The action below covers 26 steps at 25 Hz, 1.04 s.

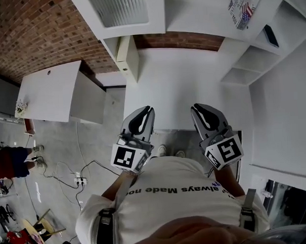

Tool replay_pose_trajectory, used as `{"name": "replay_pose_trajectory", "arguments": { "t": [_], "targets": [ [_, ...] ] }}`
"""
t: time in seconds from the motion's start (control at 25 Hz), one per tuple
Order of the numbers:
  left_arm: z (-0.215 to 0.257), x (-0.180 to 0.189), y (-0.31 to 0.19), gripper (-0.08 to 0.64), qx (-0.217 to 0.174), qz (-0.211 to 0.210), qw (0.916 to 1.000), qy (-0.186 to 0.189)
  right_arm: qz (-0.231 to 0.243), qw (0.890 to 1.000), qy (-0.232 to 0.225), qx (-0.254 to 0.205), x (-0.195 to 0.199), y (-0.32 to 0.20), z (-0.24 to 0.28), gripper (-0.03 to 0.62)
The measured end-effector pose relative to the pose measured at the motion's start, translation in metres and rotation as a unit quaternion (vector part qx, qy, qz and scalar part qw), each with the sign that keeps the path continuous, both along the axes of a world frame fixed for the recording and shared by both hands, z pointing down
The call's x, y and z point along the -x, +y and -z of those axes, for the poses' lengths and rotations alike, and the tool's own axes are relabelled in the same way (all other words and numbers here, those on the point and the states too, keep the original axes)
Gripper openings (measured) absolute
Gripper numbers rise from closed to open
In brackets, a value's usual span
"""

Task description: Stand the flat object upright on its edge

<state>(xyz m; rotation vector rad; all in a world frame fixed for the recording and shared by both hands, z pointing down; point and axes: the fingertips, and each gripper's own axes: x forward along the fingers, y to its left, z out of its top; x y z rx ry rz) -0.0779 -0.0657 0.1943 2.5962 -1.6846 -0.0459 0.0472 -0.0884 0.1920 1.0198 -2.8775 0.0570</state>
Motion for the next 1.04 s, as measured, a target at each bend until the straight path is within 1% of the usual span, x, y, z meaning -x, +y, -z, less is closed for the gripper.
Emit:
{"name": "replay_pose_trajectory", "arguments": {
  "t": [0.12,0.36,0.48,0.76,1.04],
  "targets": [
    [-0.002,-0.007,-0.003,0.038,0.002,-0.011,0.9999,0.006,-0.007,1.0,-0.001,0.002,-0.003,0.001,-0.001,0.041],
    [0.004,-0.021,-0.007,0.038,-0.006,-0.026,0.9997,0.002,-0.009,1.0,-0.003,-0.005,-0.007,0.002,0.005,0.04],
    [0.001,-0.021,-0.006,0.038,-0.01,-0.026,0.9996,-0.002,-0.011,1.0,-0.003,-0.009,-0.008,0.001,0.007,0.04],
    [-0.002,-0.02,-0.002,0.038,0.0,-0.02,0.9998,0.006,-0.01,1.0,-0.006,-0.011,-0.006,0.0,0.01,0.04],
    [0.003,-0.017,0.0,0.038,-0.002,-0.018,0.9998,0.009,-0.006,1.0,-0.006,-0.008,-0.003,0.004,0.009,0.04]
  ]
}}
